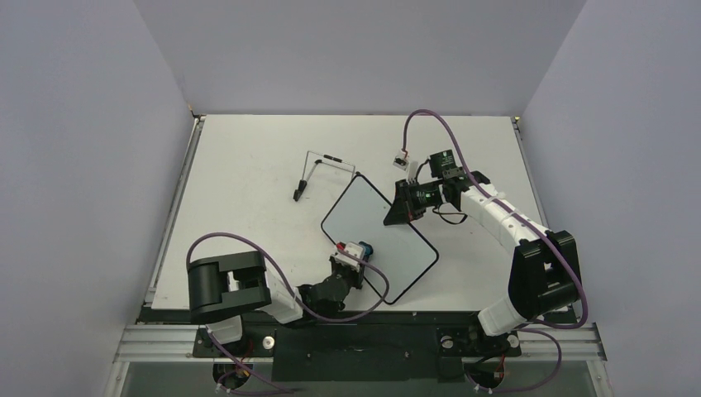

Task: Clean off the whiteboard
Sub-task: Erase the whiteboard at the whiteboard stand.

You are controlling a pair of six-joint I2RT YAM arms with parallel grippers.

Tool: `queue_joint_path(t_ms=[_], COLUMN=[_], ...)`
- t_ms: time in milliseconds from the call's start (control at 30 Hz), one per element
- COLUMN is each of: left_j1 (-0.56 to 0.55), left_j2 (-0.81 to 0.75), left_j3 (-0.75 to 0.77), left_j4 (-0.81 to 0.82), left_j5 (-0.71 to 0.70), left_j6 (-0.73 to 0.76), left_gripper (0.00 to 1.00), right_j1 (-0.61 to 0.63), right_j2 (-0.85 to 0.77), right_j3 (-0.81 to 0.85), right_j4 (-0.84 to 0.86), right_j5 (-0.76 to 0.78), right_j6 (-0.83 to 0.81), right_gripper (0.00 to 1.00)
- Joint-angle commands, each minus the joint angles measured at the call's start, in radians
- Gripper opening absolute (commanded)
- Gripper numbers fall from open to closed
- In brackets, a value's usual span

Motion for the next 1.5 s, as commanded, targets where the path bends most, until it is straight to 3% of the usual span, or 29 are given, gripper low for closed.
queue_joint_path(t_ms=[0,167,367,500,733,900,1200,1467], left_j1=[0.077,0.08,-0.033,-0.102,-0.128,-0.06,0.065,0.088], left_j2=[-0.015,-0.023,-0.013,0.015,0.056,0.049,0.022,-0.028], left_j3=[-0.009,-0.026,-0.009,0.014,0.095,0.141,0.042,-0.036], left_j4=[-0.039,0.026,0.114,0.126,0.078,-0.058,-0.146,-0.115], left_j5=[-0.035,0.046,0.168,0.176,0.127,0.025,-0.138,-0.1], left_j6=[-0.008,0.007,0.09,0.102,0.116,0.087,0.02,-0.026], left_gripper=[0.0,0.0,0.0,0.0,0.0,0.0,0.0,0.0], right_j1=[0.015,0.015,0.014,0.014,0.013,0.01,0.007,0.006], right_j2=[-0.065,-0.068,-0.06,-0.059,-0.059,-0.063,-0.07,-0.065], right_j3=[0.008,0.007,0.012,0.011,0.012,0.011,0.01,0.01], right_j4=[-0.008,-0.004,-0.004,-0.004,-0.005,-0.004,-0.004,-0.003], right_j5=[-0.169,-0.168,-0.177,-0.176,-0.173,-0.172,-0.175,-0.175], right_j6=[0.066,0.068,0.068,0.068,0.07,0.071,0.071,0.072], right_gripper=[0.0,0.0,0.0,0.0,0.0,0.0,0.0,0.0])
